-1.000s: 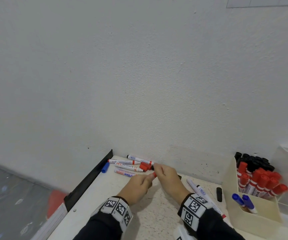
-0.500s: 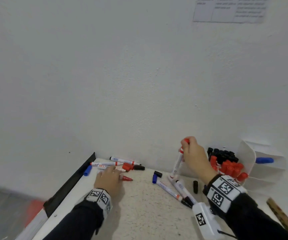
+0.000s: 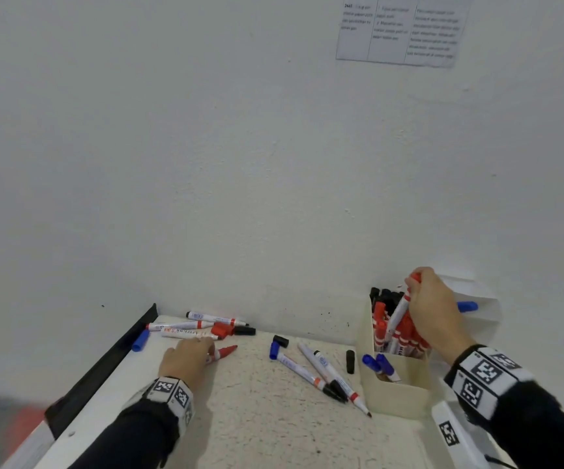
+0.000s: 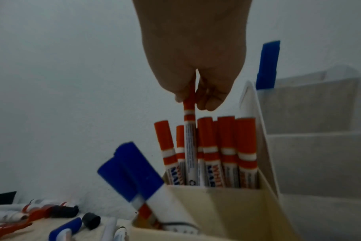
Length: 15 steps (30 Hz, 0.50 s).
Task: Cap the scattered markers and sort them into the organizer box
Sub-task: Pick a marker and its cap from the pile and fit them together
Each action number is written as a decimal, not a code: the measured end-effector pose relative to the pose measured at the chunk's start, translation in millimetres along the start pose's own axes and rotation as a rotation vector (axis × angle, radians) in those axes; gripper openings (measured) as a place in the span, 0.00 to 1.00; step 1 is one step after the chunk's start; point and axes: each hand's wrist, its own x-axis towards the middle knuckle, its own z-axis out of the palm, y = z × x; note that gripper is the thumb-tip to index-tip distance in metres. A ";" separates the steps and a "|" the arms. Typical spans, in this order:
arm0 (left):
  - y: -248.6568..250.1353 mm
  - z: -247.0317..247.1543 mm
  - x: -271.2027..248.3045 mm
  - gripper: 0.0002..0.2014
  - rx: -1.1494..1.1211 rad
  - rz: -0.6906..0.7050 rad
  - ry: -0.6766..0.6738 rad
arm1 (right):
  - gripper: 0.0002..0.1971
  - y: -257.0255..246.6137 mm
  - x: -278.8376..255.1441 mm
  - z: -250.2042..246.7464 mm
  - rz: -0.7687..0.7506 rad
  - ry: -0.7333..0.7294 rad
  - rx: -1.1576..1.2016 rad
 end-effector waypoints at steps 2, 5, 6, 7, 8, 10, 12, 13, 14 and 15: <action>1.9 1.3 -1.8 0.14 -0.036 -0.024 -0.004 | 0.09 2.5 -3.5 4.7 -0.066 -0.087 -0.161; 5.3 2.5 -0.3 0.18 -0.248 -0.080 -0.015 | 0.04 10.6 -7.0 14.8 -0.042 -0.114 -0.213; 5.9 1.4 1.5 0.18 -0.340 -0.099 -0.038 | 0.02 11.3 -7.1 20.4 -0.026 -0.137 -0.259; 6.7 -0.3 3.7 0.17 -0.434 -0.115 -0.072 | 0.02 12.6 -6.6 25.4 -0.010 -0.167 -0.331; 7.5 -2.7 5.9 0.17 -0.532 -0.125 -0.104 | 0.03 13.4 -5.3 28.6 0.002 -0.195 -0.392; 10.6 -8.4 5.3 0.16 -0.695 -0.141 -0.162 | 0.05 9.0 -2.7 29.4 0.014 -0.214 -0.452; 12.4 -11.9 4.3 0.14 -0.813 -0.169 -0.199 | 0.07 1.8 0.9 27.8 -0.005 -0.182 -0.456; 12.3 -12.1 4.6 0.13 -0.842 -0.179 -0.212 | 0.08 -3.8 1.6 27.1 -0.032 -0.137 -0.440; 12.0 -11.2 4.7 0.12 -0.842 -0.183 -0.218 | 0.08 -11.0 1.4 27.2 -0.084 -0.081 -0.404; 11.0 -9.7 5.3 0.11 -0.813 -0.182 -0.203 | 0.08 -20.5 0.0 28.4 -0.150 -0.035 -0.359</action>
